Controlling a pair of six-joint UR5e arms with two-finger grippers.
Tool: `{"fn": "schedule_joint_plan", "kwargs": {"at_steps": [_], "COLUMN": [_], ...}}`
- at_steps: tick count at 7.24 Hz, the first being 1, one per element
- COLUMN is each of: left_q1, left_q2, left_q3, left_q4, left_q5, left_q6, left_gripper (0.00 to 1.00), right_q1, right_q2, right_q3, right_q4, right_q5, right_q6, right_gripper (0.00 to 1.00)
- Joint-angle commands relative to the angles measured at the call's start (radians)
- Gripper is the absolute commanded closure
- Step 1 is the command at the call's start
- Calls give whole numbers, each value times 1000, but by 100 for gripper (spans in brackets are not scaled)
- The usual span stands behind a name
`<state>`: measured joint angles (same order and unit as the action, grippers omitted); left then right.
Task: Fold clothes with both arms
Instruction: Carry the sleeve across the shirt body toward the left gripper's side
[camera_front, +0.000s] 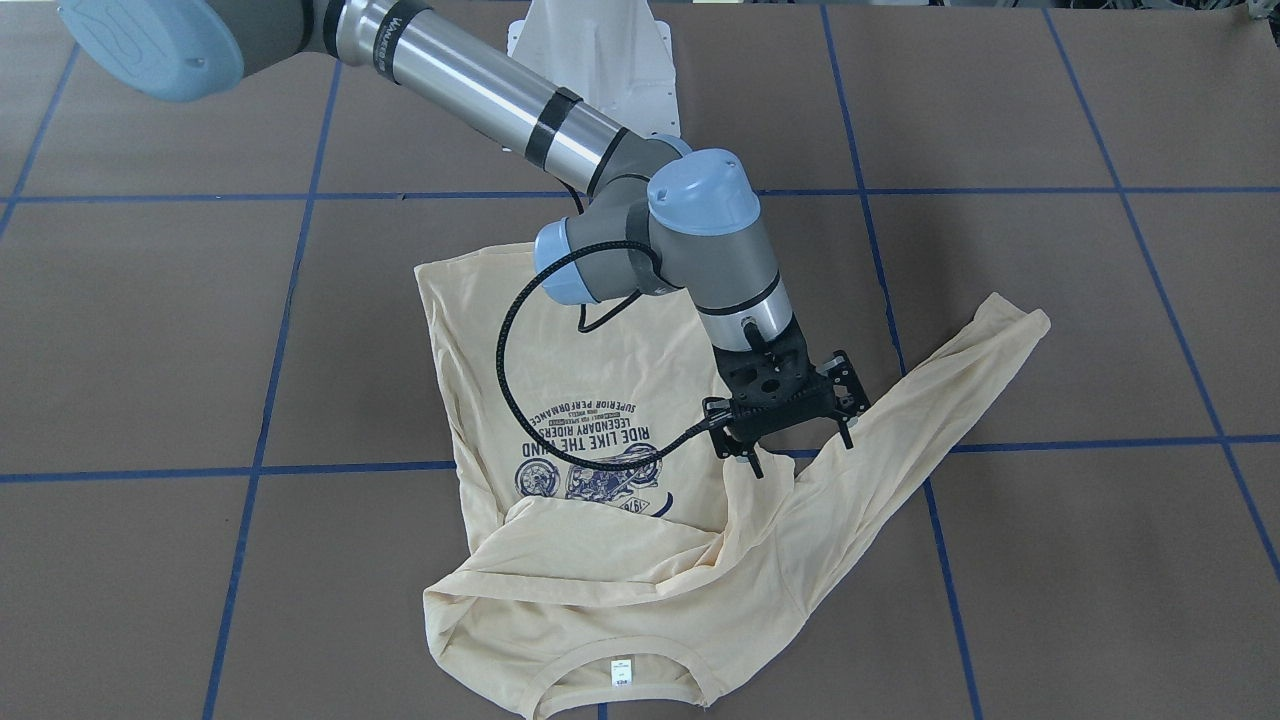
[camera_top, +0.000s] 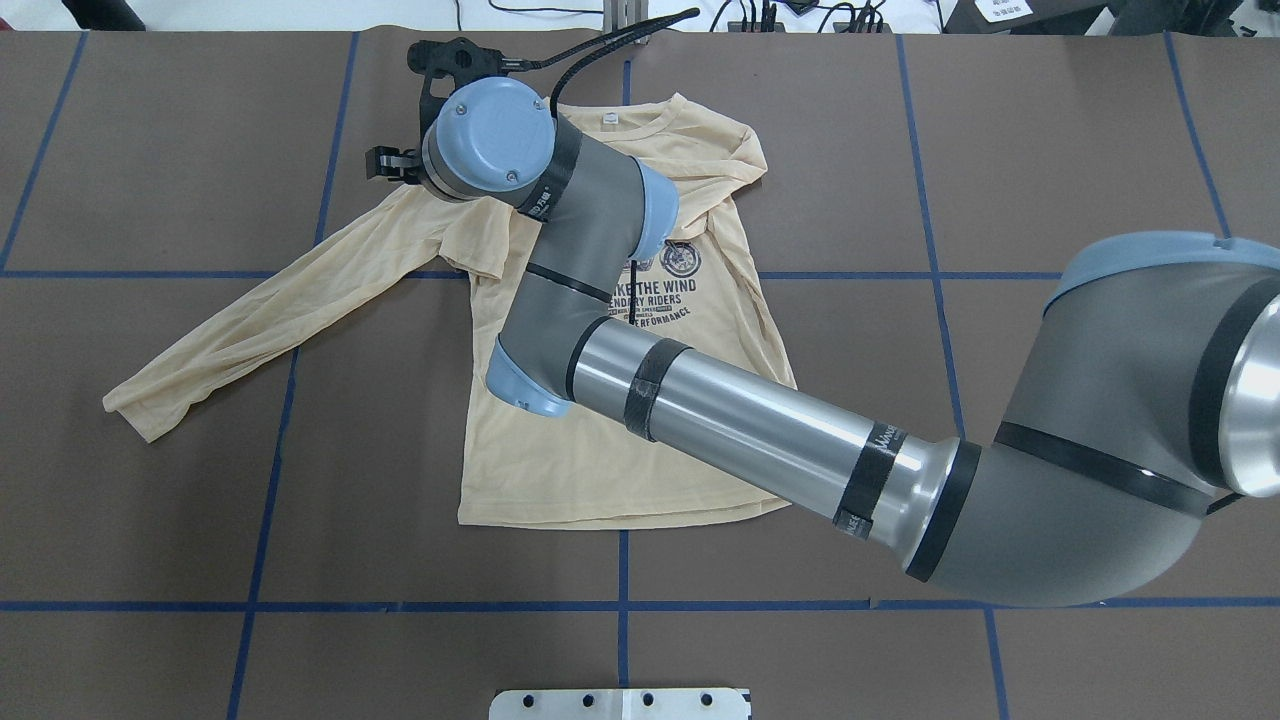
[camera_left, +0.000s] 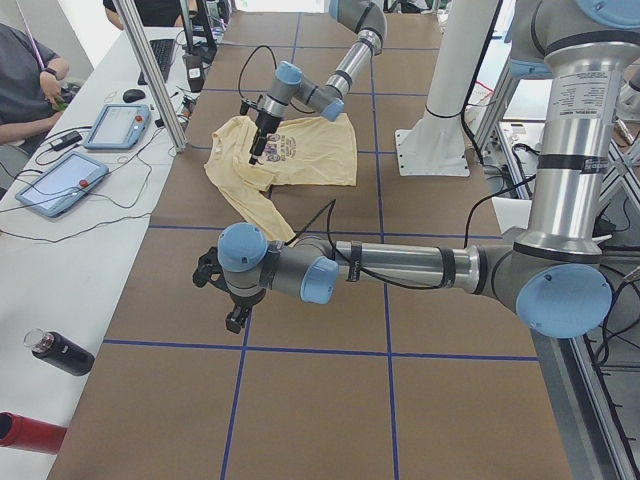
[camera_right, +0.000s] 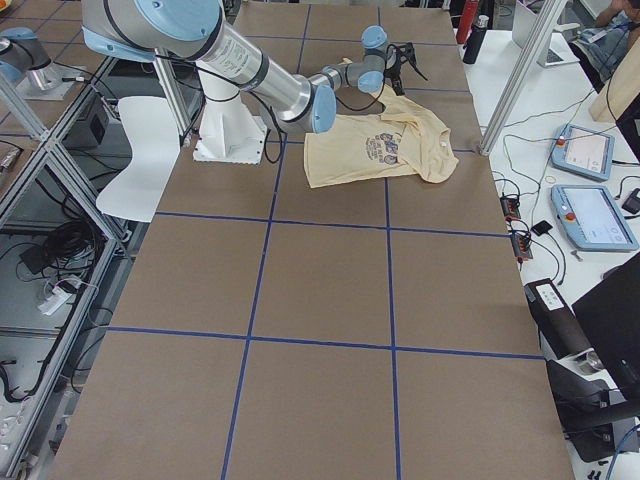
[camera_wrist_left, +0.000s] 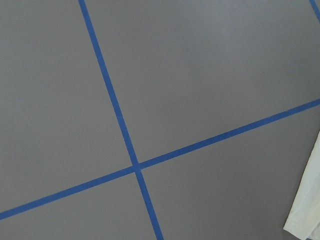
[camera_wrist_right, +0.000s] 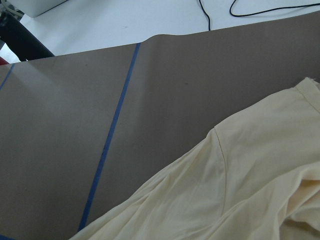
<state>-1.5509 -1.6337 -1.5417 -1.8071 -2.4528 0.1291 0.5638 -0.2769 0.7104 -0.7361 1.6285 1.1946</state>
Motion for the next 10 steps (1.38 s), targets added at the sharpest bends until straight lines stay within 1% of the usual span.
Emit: {"fn": "schedule_joint_plan", "kwargs": {"at_steps": [1,2,4,6,7,10], "left_q1": [0,2,2,0,2,2], "left_q2": [-2,-5,-5,-5,-5,-3], "left_q3": [0,2,6,8,9,11], "left_q4": [-1,-3,-17,-26,-26,-26], "left_q5": [0,0,-2,0,0,0], "left_q6": [0,-9,-14,-17,-16,-16], "left_gripper": [0,0,0,0,0,0], "right_q1": [-4,-4,-21,-28,-36,-51], "right_q2": [-21,-22,-50,-53,-59,-62], "right_q3": [4,7,8,0,-2,-5], "right_q4": [-20,-60,-65,-66,-66,-94], "right_q5": [2,1,1,1,1,5], "right_q6": [11,11,26,66,68,69], "right_gripper": [2,2,6,28,30,31]}}
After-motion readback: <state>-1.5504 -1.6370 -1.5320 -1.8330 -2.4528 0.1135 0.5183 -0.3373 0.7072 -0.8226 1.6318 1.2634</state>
